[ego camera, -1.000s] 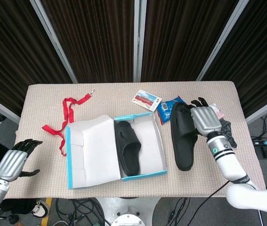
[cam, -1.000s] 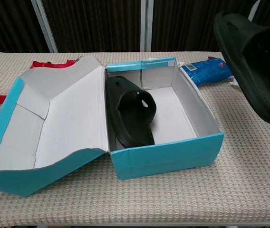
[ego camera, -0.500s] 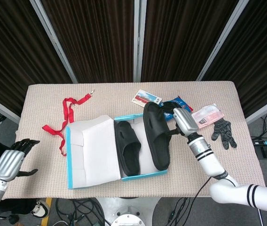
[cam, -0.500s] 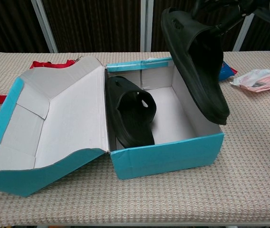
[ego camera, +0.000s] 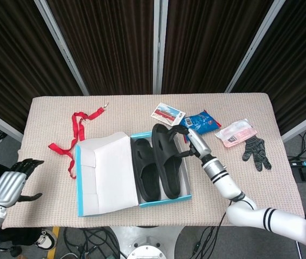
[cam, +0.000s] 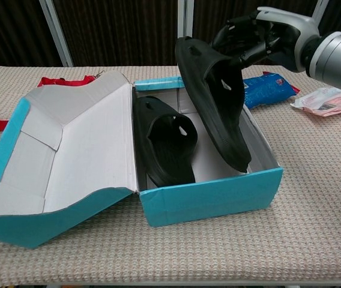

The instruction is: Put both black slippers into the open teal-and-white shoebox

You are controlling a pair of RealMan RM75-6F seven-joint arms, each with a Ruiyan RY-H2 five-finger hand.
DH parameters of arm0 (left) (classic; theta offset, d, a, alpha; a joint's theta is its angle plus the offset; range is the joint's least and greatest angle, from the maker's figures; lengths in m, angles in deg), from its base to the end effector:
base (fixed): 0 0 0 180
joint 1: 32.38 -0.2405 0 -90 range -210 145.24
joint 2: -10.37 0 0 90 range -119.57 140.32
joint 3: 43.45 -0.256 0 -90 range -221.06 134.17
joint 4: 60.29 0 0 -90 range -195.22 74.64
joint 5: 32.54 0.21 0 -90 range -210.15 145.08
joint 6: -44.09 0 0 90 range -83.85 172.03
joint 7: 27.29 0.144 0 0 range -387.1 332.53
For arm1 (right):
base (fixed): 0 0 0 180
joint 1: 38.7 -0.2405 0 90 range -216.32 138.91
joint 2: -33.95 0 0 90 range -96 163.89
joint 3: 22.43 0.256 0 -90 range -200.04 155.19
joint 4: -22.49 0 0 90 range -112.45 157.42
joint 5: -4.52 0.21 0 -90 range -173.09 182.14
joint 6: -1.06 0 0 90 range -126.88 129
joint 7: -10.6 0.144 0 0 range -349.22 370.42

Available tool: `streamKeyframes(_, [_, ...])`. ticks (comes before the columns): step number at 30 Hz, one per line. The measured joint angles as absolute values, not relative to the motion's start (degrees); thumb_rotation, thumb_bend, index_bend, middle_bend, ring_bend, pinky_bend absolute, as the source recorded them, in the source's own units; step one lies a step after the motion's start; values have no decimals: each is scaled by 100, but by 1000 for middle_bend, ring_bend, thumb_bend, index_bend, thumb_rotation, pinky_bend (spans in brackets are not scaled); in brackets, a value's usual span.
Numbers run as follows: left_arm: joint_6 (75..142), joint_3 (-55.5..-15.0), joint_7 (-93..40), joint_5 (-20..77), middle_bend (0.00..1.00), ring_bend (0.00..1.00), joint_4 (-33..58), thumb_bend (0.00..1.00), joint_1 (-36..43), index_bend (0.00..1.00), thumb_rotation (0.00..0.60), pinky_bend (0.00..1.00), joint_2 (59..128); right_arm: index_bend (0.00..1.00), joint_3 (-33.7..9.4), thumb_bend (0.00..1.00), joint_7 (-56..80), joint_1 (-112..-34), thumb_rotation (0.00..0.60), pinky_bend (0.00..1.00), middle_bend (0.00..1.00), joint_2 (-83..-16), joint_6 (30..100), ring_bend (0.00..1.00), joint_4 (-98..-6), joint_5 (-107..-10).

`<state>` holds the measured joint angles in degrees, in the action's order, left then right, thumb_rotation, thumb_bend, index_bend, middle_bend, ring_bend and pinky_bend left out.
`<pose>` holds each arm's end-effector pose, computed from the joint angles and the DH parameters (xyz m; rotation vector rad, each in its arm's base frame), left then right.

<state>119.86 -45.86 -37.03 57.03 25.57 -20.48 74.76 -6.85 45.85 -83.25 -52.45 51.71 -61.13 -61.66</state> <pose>-0.3217 0.1998 0.1335 -1.6068 -1.0371 -0.8759 -0.1248 -0.3715 0.0057 1.4360 -1.8216 1.5032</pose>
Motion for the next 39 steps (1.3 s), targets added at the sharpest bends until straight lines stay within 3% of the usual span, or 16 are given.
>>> streamKeyframes(14, [12003, -4584, -3730, 5710, 159, 107, 2464, 79, -2055, 155, 600, 178, 7526, 533, -627, 154, 5000, -8320, 600, 184, 471, -5445, 4631, 151, -5602, -6409])
streamKeyframes(39, [12026, -4602, -3772, 5731, 160, 107, 2394, 79, -2080, 155, 600, 178, 7572, 534, -841, 143, 4326, -8318, 600, 185, 463, -5553, 4705, 149, -5063, -6919])
